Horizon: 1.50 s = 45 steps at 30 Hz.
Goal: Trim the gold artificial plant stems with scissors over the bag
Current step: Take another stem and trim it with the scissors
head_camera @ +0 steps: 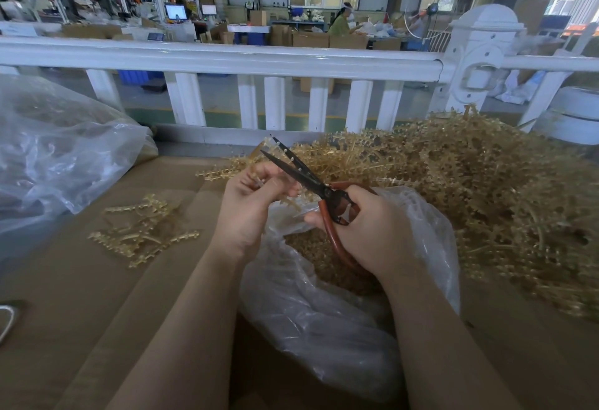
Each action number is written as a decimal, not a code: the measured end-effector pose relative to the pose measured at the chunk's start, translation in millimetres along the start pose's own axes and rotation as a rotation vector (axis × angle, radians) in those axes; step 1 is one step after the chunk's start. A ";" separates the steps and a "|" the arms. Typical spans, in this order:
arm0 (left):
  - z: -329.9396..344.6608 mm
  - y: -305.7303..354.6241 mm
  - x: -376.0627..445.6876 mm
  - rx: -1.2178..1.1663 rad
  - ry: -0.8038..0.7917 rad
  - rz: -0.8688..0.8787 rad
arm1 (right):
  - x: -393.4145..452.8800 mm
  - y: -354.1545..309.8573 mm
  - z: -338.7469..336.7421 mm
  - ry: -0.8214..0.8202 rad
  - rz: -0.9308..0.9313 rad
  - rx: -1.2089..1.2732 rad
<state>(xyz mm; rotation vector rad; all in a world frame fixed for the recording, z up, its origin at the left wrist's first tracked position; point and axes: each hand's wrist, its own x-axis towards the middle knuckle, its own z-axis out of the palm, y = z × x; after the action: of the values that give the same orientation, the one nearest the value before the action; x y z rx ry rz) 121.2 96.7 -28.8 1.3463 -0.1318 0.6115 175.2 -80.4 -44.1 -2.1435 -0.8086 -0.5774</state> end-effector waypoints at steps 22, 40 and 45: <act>3.3 -0.9 -1.5 0.024 -0.064 0.034 | 0.5 4.3 2.1 -0.023 0.019 0.013; -2.8 0.9 1.7 -0.077 0.033 -0.036 | 2.1 2.5 -0.3 -0.043 0.032 0.036; -0.4 -0.6 2.2 -0.023 0.034 0.009 | 2.4 7.5 3.0 -0.065 0.042 0.049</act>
<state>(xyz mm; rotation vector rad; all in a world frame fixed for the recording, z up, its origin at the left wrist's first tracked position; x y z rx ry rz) 123.2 97.9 -28.5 1.3125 -0.1168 0.6386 182.5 -81.1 -48.1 -2.1385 -0.8026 -0.4640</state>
